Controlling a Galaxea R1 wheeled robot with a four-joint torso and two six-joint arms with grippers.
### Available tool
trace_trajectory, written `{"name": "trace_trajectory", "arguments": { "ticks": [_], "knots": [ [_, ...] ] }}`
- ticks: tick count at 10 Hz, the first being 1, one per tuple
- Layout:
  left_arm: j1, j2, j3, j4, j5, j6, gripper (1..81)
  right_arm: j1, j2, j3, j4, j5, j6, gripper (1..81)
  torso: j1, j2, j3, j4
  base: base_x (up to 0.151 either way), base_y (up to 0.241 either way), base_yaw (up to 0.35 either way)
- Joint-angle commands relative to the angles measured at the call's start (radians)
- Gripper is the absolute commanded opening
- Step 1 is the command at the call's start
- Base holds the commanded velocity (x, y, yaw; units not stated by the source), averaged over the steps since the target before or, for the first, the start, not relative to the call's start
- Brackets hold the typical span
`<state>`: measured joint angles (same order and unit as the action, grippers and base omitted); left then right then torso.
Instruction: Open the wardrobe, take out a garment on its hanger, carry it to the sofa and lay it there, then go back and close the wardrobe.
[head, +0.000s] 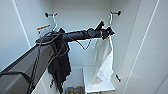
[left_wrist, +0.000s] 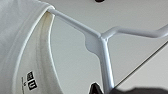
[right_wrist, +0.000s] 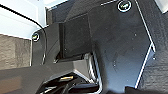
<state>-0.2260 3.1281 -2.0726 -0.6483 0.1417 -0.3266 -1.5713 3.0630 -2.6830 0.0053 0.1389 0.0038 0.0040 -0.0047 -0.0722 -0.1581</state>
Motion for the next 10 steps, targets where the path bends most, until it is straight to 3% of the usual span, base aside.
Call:
{"name": "trace_trajectory", "arguments": {
  "ticks": [1,8,10],
  "knots": [
    [-0.207,-0.006,0.008,0.027,-0.034,0.018,1.0,0.033,-0.001,0.006,0.008,-0.050,0.001,81.1,0.000,0.000,0.000,0.000,-0.102,0.000,0.000],
    [-0.092,-0.115,0.265,0.033,-0.103,0.034,1.0,0.035,-0.002,0.008,0.008,-0.050,0.001,81.1,0.000,0.000,0.000,0.000,-0.099,0.000,0.000],
    [-0.063,-0.138,0.316,0.058,-0.143,0.031,1.0,0.033,-0.002,0.008,0.008,-0.050,0.001,81.1,-0.002,-0.001,0.000,0.000,0.000,0.000,0.000]
  ]
}}
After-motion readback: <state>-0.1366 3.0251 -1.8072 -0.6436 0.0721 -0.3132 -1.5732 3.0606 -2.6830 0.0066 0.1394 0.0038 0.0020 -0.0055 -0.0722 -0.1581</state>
